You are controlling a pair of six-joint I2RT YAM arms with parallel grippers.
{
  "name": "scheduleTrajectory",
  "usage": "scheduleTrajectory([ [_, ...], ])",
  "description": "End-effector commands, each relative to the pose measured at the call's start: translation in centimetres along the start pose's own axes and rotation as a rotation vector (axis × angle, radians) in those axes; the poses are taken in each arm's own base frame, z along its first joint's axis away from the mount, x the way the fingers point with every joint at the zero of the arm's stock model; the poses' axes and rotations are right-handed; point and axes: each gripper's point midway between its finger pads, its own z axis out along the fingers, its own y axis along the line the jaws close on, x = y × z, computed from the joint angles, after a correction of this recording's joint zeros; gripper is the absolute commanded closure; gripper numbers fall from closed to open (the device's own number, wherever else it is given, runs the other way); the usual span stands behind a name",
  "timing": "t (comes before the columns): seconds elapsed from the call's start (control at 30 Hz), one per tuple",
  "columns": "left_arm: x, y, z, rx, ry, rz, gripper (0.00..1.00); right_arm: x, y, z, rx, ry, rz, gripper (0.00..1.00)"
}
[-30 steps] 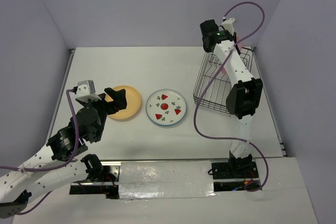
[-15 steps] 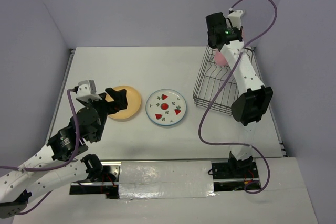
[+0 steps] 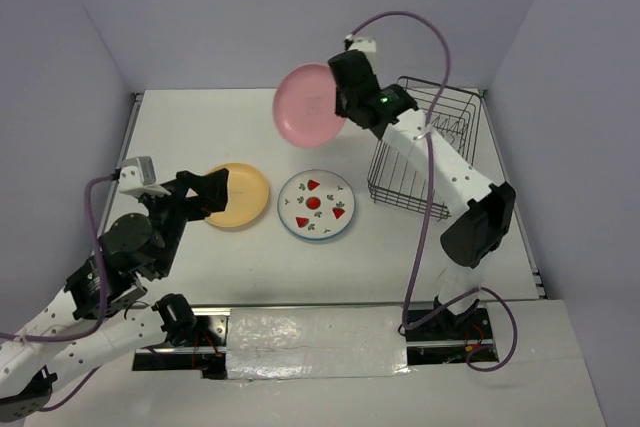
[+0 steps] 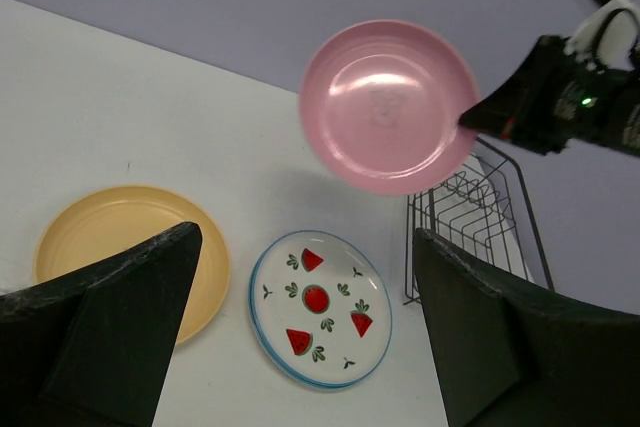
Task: Unload the plates from the dish rack
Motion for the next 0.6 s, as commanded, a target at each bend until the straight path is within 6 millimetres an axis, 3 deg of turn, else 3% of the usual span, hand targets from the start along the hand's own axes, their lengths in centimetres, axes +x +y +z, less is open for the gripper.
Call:
scheduleTrajectory([
  [0.0,-2.5,-0.1,-0.9,0.015,-0.054,-0.07,0.01,0.9,8.5,-0.5,-0.241,-0.014,0.055,1.0],
  [0.03,-2.4,0.1,-0.9,0.009,-0.057,-0.072,0.01,2.9,11.5,-0.8,-0.308,0.014,0.033,1.0],
  [0.1,-2.2,0.5,-0.9,-0.005,-0.06,-0.069,0.01,3.9,14.5,-1.0,-0.376,0.02,0.043,1.0],
  [0.13,-2.0,0.6,-0.8,-0.012,-0.06,-0.068,0.01,5.6,17.2,-0.9,-0.438,0.051,0.037,1.0],
  [0.2,-1.8,0.6,-0.8,-0.012,-0.054,-0.061,0.01,7.0,19.6,-0.9,-0.481,0.078,0.041,1.0],
  [0.23,-1.8,0.6,-0.8,-0.015,-0.055,-0.059,0.01,9.2,21.2,-0.6,-0.502,0.113,0.025,1.0],
  [0.27,-1.8,0.6,-0.8,-0.014,-0.053,-0.057,0.01,9.9,22.6,-0.8,-0.541,0.126,0.036,1.0],
  [0.33,-1.8,0.5,-0.8,-0.006,-0.055,-0.057,0.01,12.4,24.4,0.0,-0.562,0.168,0.028,1.0],
  [0.4,-1.7,0.4,-0.8,0.004,-0.061,-0.064,0.01,13.6,25.8,0.1,-0.577,0.189,0.03,1.0],
  [0.43,-1.5,0.6,-0.8,-0.005,-0.061,-0.061,0.01,15.1,26.0,1.0,-0.566,0.219,0.029,1.0],
  [0.57,-1.5,0.9,-0.8,-0.018,-0.065,-0.065,0.01,17.8,26.2,2.1,-0.561,0.264,0.037,1.0],
])
